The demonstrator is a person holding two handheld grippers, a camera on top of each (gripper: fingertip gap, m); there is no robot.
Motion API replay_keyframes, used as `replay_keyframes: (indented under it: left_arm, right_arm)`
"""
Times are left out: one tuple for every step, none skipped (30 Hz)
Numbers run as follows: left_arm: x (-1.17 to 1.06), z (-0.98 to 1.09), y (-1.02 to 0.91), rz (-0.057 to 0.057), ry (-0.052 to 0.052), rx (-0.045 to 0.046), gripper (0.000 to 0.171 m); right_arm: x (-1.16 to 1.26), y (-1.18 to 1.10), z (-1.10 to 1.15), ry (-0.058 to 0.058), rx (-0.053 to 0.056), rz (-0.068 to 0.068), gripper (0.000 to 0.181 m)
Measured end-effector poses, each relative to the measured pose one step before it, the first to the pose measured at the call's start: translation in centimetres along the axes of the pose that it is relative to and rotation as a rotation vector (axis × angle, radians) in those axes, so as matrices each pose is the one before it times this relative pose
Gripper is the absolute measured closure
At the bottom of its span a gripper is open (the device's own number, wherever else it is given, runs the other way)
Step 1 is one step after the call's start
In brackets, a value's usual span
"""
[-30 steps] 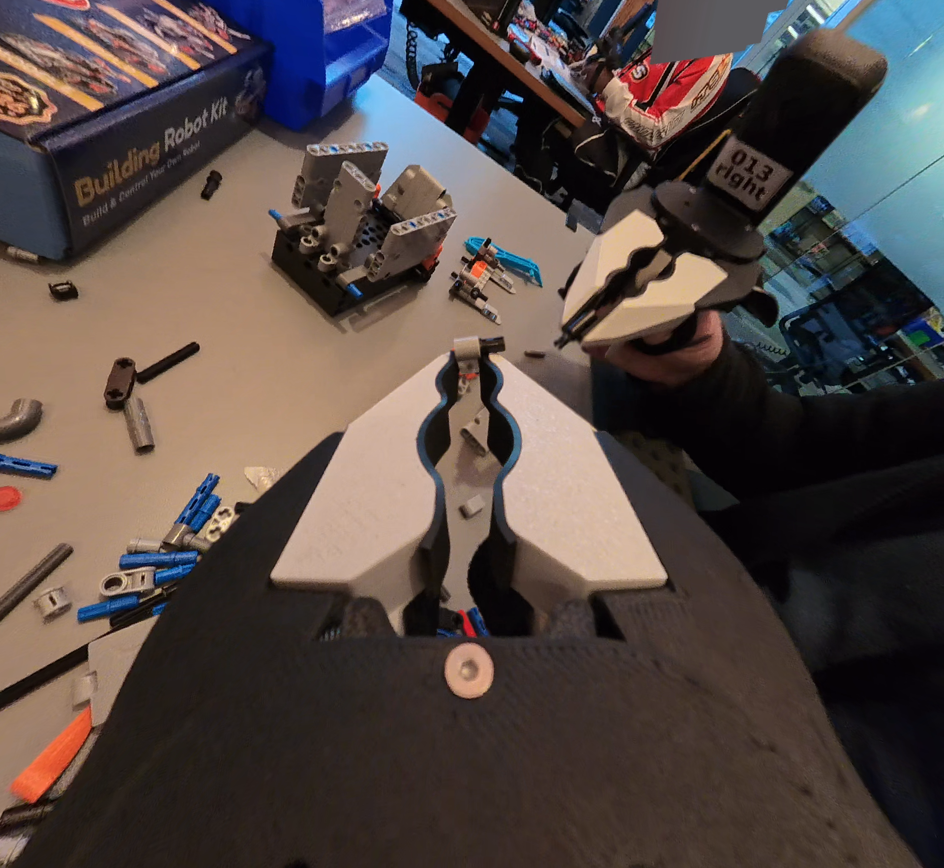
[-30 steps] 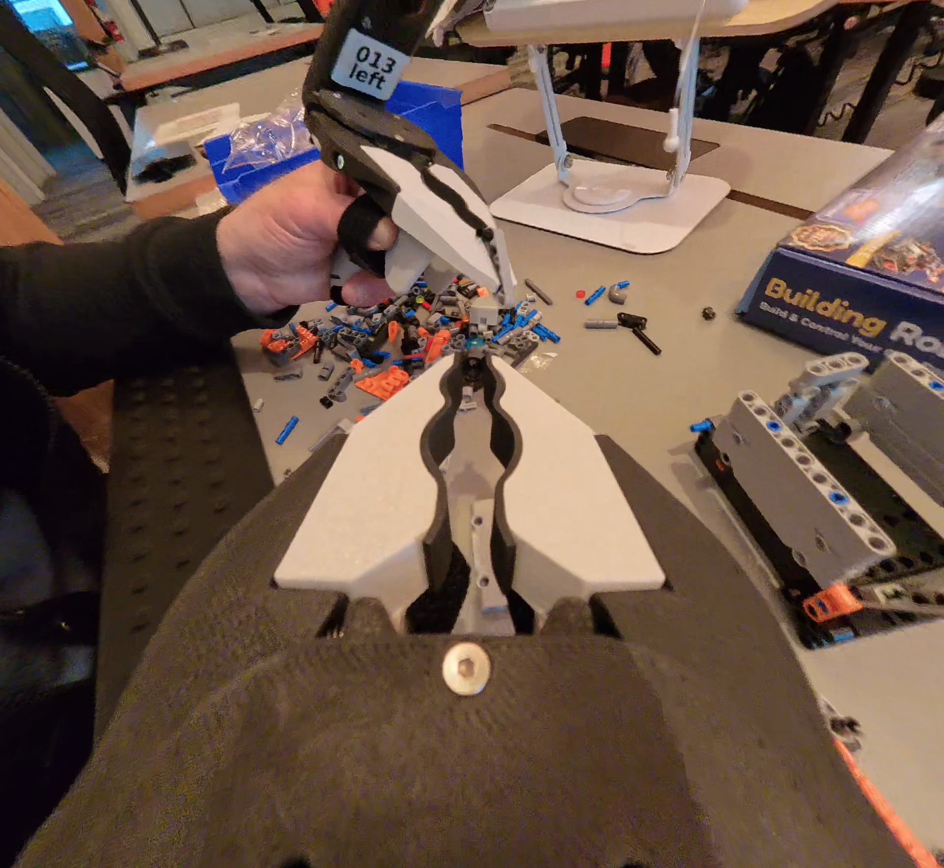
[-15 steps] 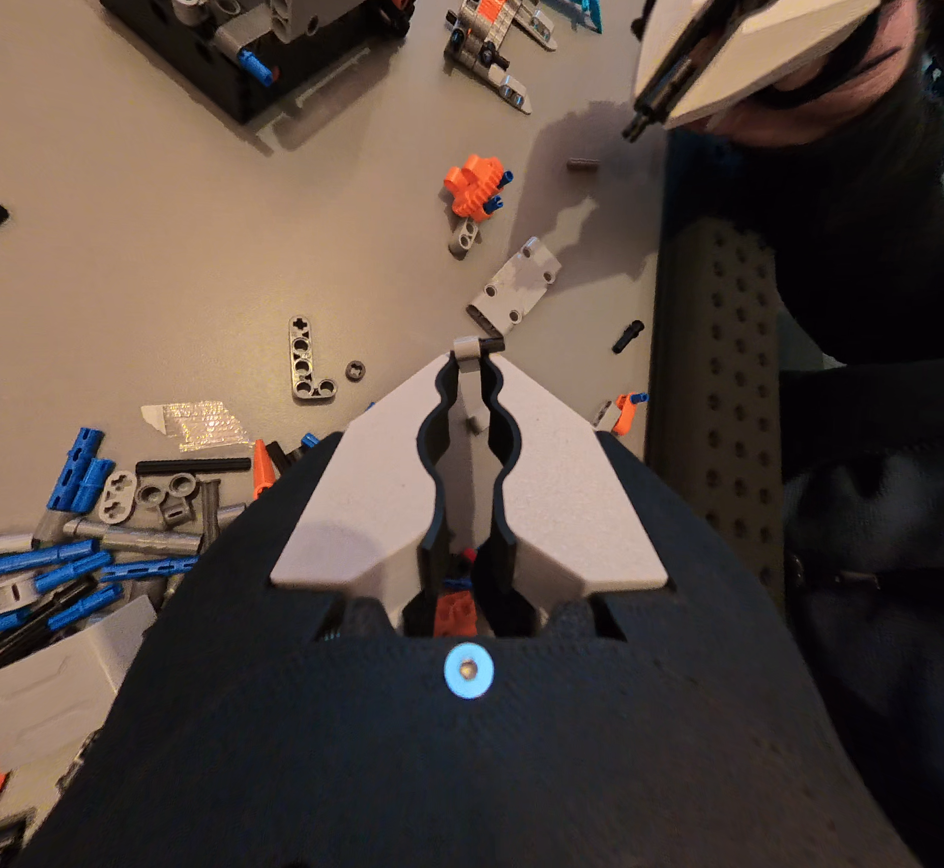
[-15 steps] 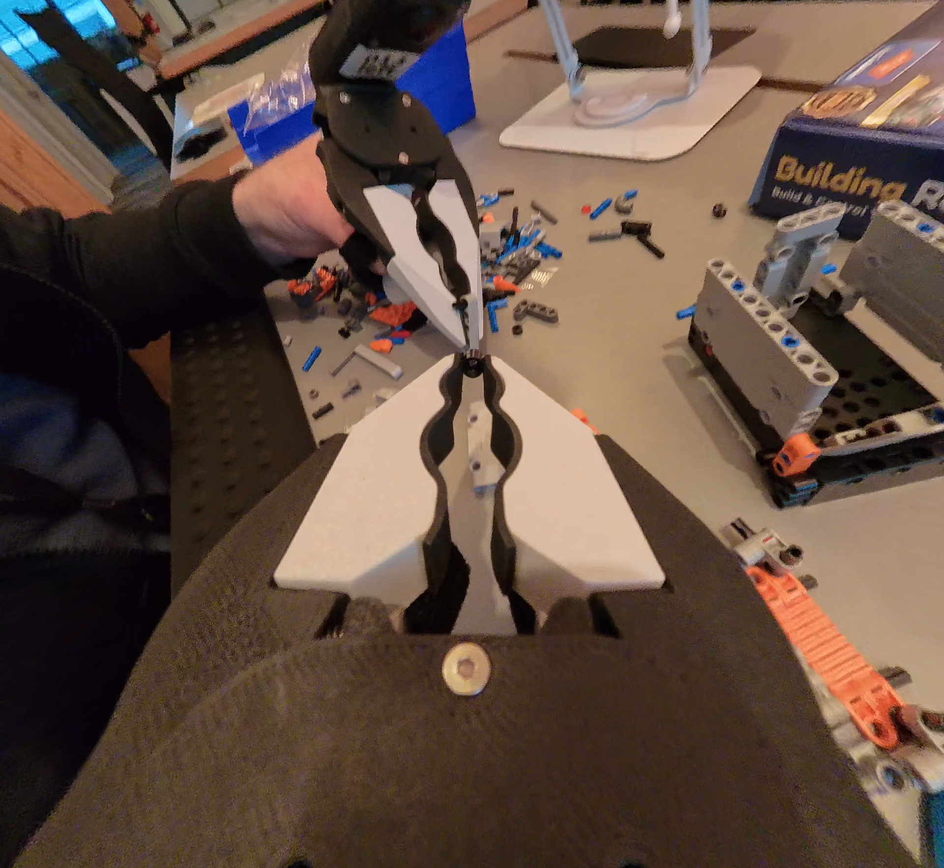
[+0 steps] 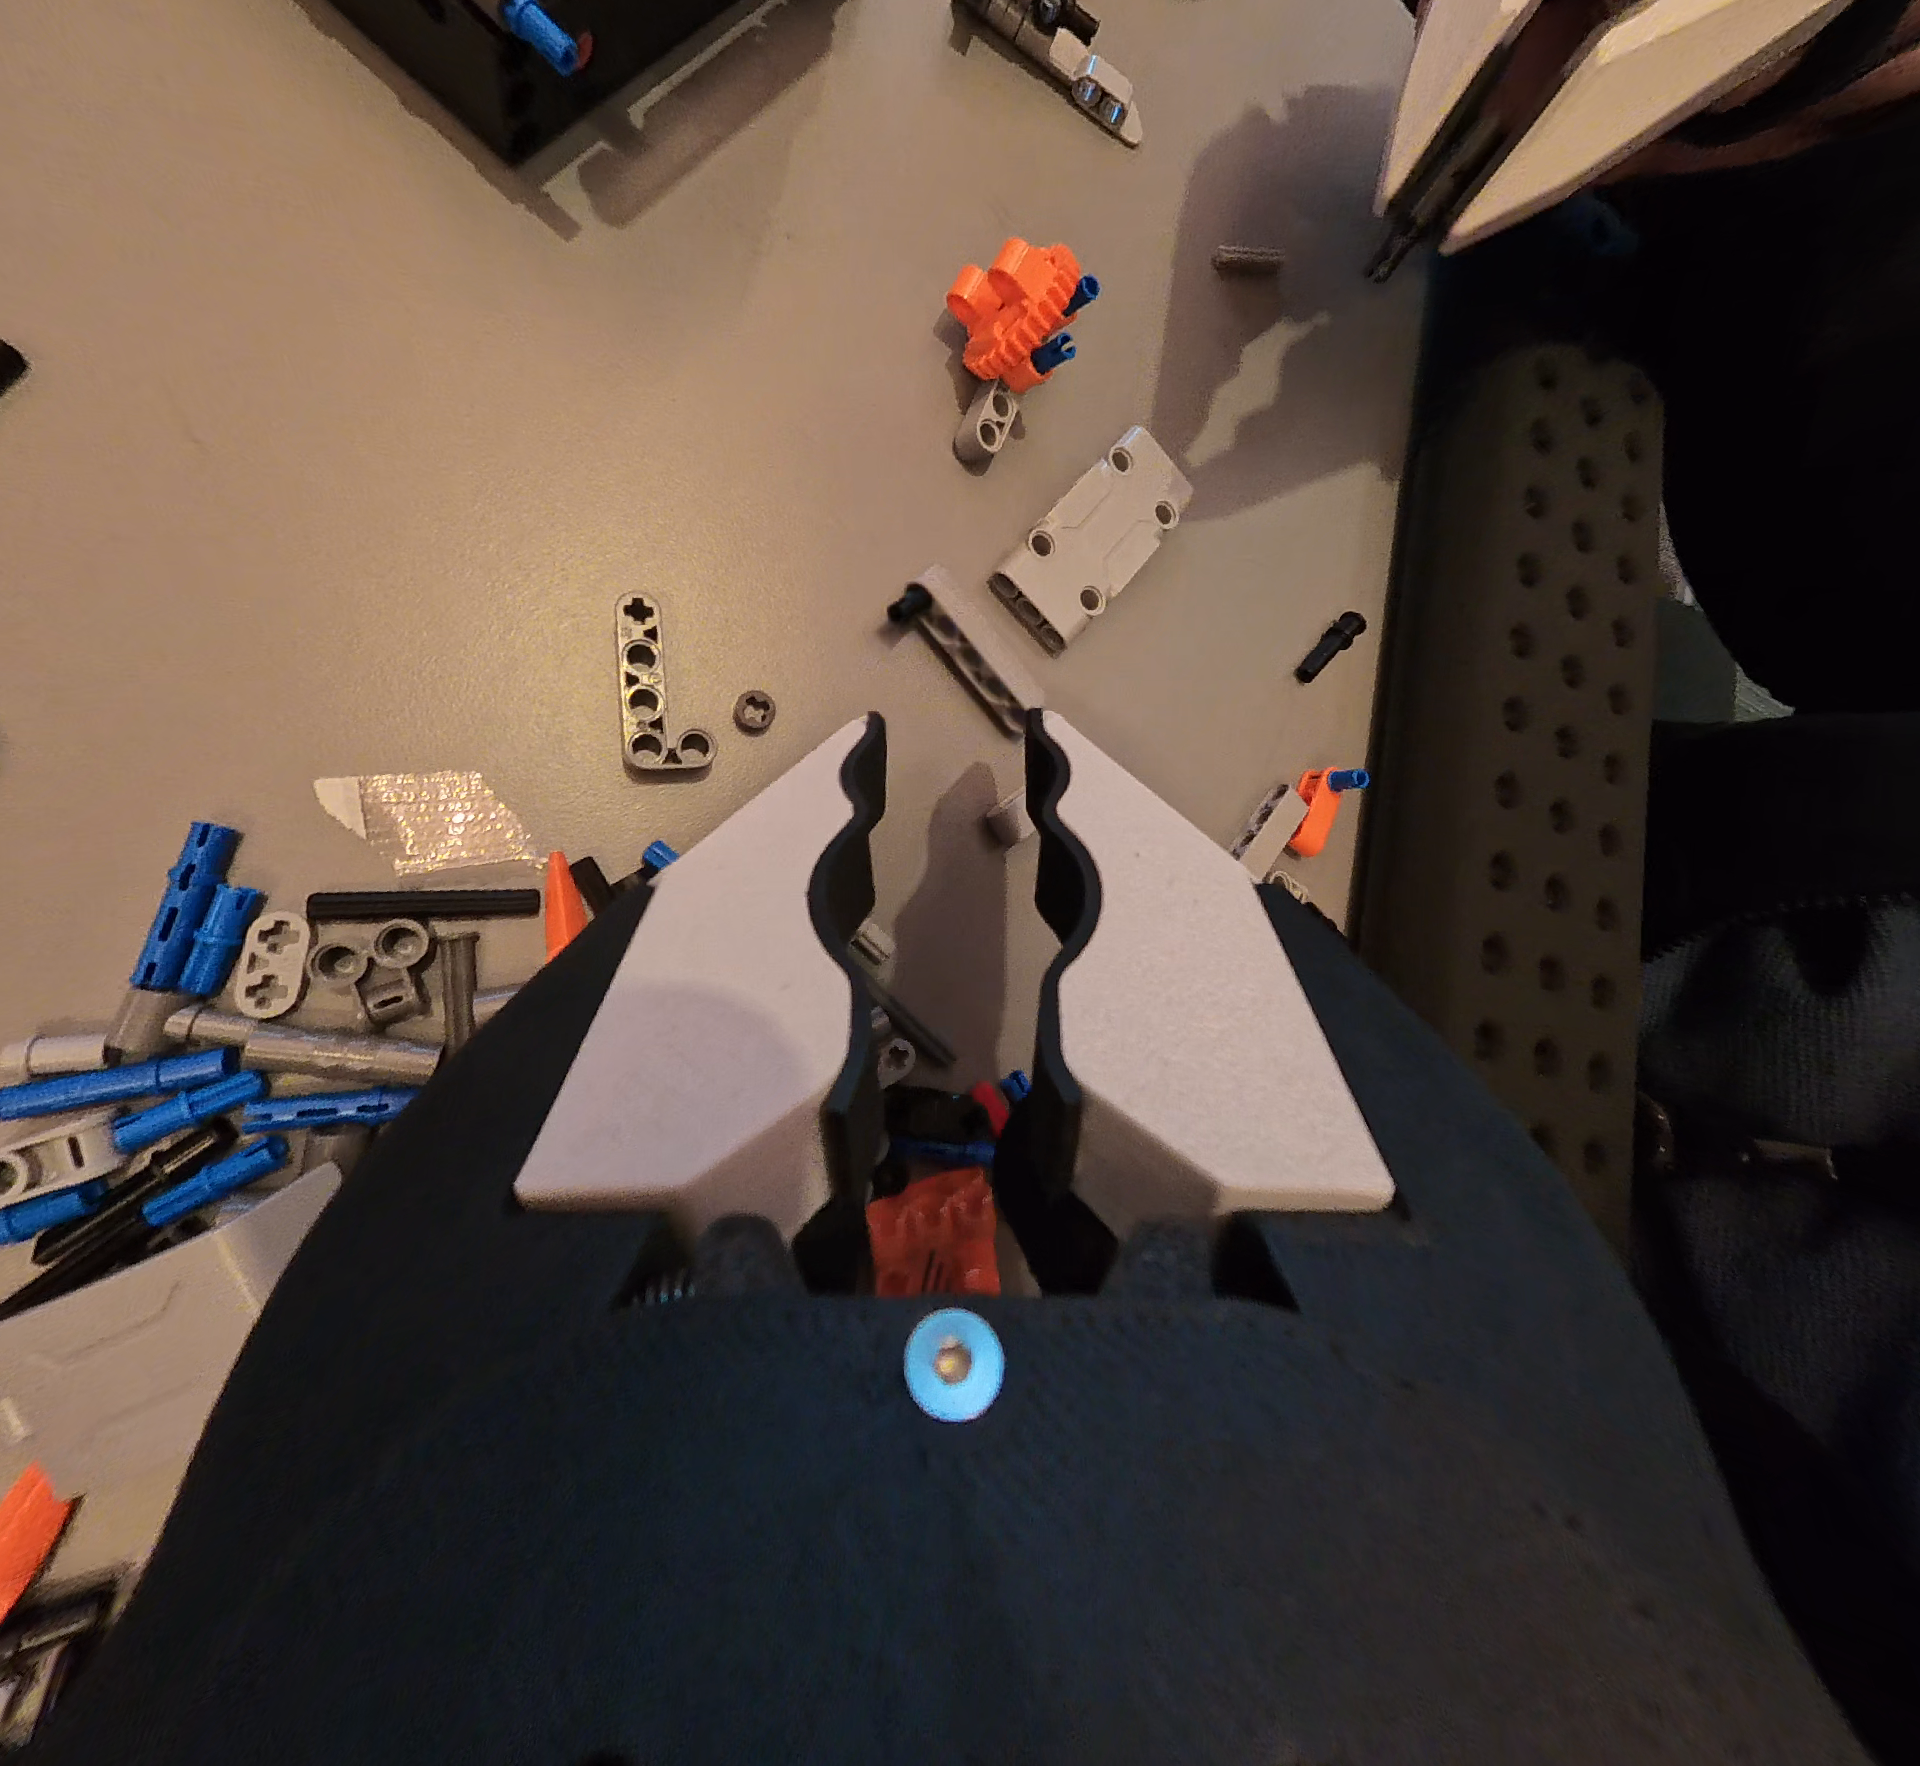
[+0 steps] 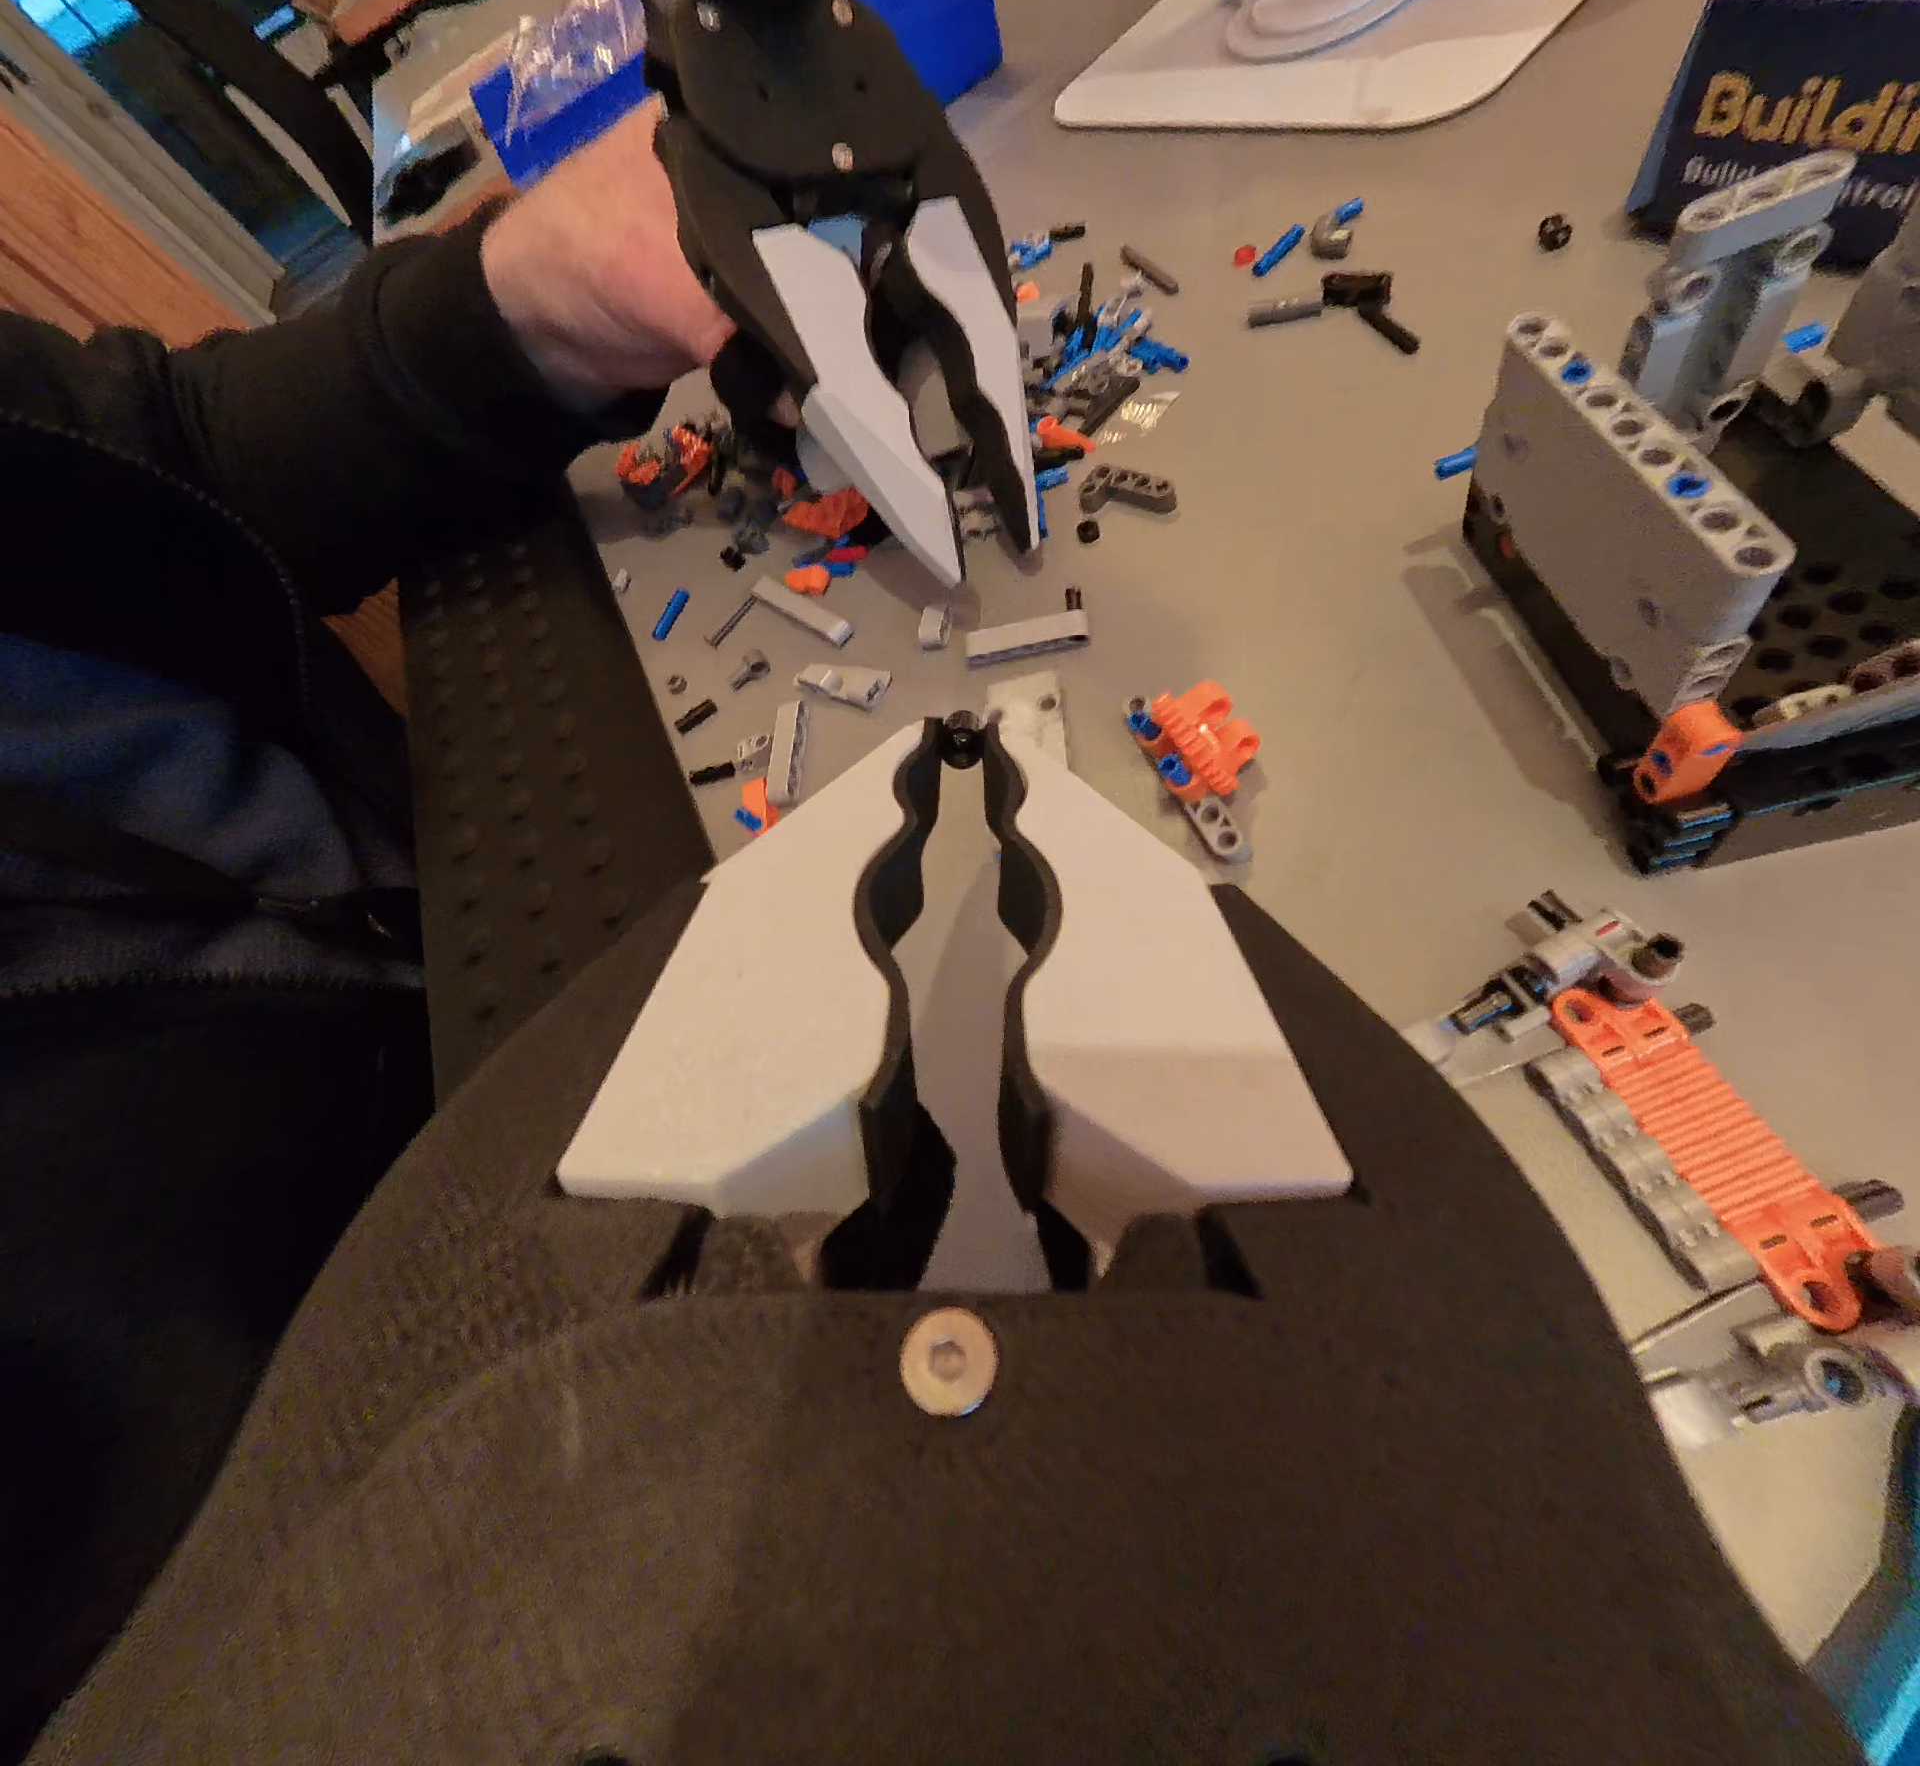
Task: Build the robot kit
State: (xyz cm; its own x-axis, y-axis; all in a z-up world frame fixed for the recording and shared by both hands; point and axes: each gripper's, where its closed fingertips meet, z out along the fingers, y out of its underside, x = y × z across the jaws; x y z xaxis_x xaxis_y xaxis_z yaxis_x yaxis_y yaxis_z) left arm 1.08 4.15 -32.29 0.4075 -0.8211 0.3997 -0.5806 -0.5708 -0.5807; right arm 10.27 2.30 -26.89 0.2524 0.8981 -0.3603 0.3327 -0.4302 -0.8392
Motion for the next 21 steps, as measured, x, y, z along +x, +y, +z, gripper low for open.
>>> replay_keyframes:
  left_arm:
    - [0.013, -0.111, -0.071, 0.0030, -0.0013, 0.00337, 0.147]
    - [-0.011, -0.098, -0.076, 0.0010, -0.0020, 0.00416, 0.147]
    - [-0.038, -0.079, -0.099, 0.0017, -0.0041, 0.00495, 0.147]
    - [-0.034, -0.062, -0.076, 0.0026, -0.0034, 0.00327, 0.147]
    - [0.022, -0.041, -0.062, 0.0028, -0.0010, 0.00223, 0.147]
    - [0.030, -0.034, -0.071, 0.0035, -0.0007, 0.00325, 0.148]
    - [0.103, -0.030, -0.115, 0.0071, 0.0020, 0.00500, 0.148]
    - [0.253, -0.028, -0.151, 0.0135, 0.0075, 0.00643, 0.148]
    - [0.325, -0.022, -0.236, 0.0191, 0.0065, 0.01009, 0.148]
    - [0.321, -0.019, -0.250, 0.0207, 0.0028, 0.00898, 0.148]
    - [0.315, -0.007, -0.238, 0.0217, 0.0014, 0.00615, 0.148]
    - [0.311, 0.001, -0.217, 0.0222, 0.0005, 0.00631, 0.148]
    - [0.235, 0.001, -0.172, 0.0182, -0.0016, 0.00438, 0.148]
    - [0.170, 0.018, -0.100, 0.0141, -0.0008, 0.00087, 0.148]
    - [0.160, -0.007, -0.085, 0.0131, 0.0013, 0.00281, 0.148]
    - [0.184, -0.040, -0.157, 0.0131, 0.0036, 0.00831, 0.148]
    - [0.310, -0.033, -0.241, 0.0147, 0.0093, 0.01192, 0.148]
    - [0.406, -0.047, -0.329, 0.0234, 0.0084, 0.01501, 0.148]
    - [0.476, -0.006, -0.412, 0.0349, 0.0043, 0.01575, 0.148]
    - [0.449, 0.024, -0.458, 0.0386, -0.0047, 0.01440, 0.147]
    - [0.369, 0.043, -0.533, 0.0403, -0.0131, 0.01612, 0.147]
  right_arm:
    - [-0.090, 0.526, -0.003, -0.0050, -0.0263, 0.0062, 0.176]
    - [-0.136, 0.560, 0.023, -0.0085, -0.0262, 0.0088, 0.176]
    - [-0.064, 0.532, 0.044, -0.0038, -0.0234, 0.0079, 0.176]
    - [-0.043, 0.443, 0.038, 0.0001, -0.0172, 0.0070, 0.176]
    - [-0.125, 0.327, 0.042, -0.0053, -0.0113, 0.0064, 0.176]
    - [-0.075, 0.130, 0.012, 0.0013, -0.0020, 0.0016, 0.176]
    - [-0.045, -0.098, -0.046, 0.0052, 0.0096, -0.0025, 0.176]
    - [-0.288, -0.122, -0.030, -0.0123, 0.0075, 0.0028, 0.176]
    - [-0.233, -0.131, 0.003, -0.0094, 0.0075, 0.0014, 0.176]
    - [-0.110, -0.113, 0.037, -0.0026, 0.0056, -0.0003, 0.176]
    - [-0.094, -0.017, 0.073, -0.0045, -0.0004, 0.0023, 0.176]
    - [-0.062, 0.066, 0.085, -0.0041, -0.0045, 0.0023, 0.176]
    - [-0.014, 0.114, 0.088, -0.0022, -0.0073, 0.0031, 0.176]
    - [0.053, 0.158, 0.063, 0.0007, -0.0089, 0.0059, 0.176]
    - [0.011, 0.072, 0.032, -0.0011, -0.0039, 0.0058, 0.176]
    - [-0.039, -0.150, -0.026, -0.0014, 0.0086, 0.0005, 0.176]
    - [-0.174, -0.288, -0.038, -0.0071, 0.0162, -0.0007, 0.176]
    - [-0.255, -0.277, 0.025, -0.0142, 0.0134, 0.0043, 0.176]
    - [-0.143, -0.320, 0.105, -0.0069, 0.0156, 0.0034, 0.176]
    - [-0.154, -0.352, 0.181, -0.0103, 0.0183, 0.0051, 0.176]
    - [-0.295, -0.350, 0.258, -0.0228, 0.0191, 0.0098, 0.176]
